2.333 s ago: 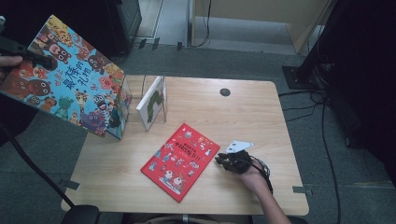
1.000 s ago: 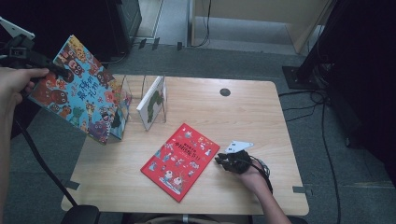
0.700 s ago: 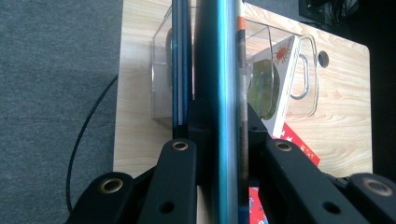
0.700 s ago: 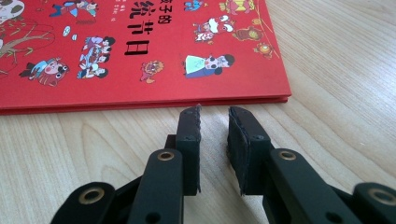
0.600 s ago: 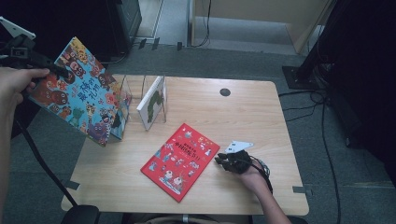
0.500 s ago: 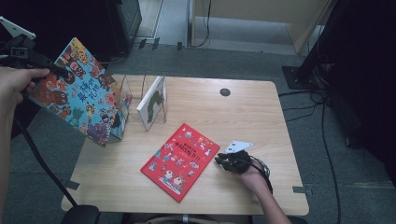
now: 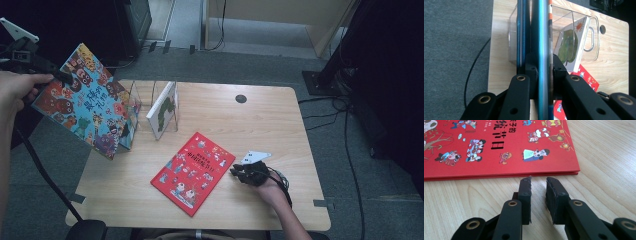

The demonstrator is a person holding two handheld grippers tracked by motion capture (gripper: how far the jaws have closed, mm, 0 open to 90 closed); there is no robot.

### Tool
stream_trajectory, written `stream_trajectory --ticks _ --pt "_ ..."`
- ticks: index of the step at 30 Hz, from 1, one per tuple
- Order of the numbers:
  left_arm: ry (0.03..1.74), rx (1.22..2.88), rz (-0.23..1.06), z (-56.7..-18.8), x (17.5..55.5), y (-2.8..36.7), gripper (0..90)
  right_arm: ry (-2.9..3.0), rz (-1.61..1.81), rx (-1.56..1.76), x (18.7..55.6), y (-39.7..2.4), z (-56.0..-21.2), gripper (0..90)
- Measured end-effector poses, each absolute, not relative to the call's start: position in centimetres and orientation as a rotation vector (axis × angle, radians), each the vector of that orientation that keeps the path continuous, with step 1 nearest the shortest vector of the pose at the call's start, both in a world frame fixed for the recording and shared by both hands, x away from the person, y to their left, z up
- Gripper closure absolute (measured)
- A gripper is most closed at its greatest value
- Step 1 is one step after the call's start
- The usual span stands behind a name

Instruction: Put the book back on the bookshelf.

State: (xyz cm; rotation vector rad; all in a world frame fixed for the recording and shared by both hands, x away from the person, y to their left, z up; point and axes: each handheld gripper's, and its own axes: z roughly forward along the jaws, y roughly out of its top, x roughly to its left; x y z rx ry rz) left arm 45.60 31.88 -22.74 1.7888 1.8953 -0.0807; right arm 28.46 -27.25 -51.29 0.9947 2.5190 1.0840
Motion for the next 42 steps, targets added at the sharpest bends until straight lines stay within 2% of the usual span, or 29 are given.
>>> stream_trajectory --ticks 19,25,42 --pt "1.895 1.818 -0.094 -22.7 45.4 31.9 81.5 2.521 1.085 0.997 28.4 -27.2 -51.3 74.1" --pt "1.834 1.784 -0.118 -22.3 45.3 31.7 83.5 2.521 1.086 0.996 28.4 -27.2 -51.3 74.0" --pt "1.830 1.908 -0.116 -22.4 45.3 30.6 72.1 2.521 1.086 0.995 28.4 -27.2 -51.3 73.9"
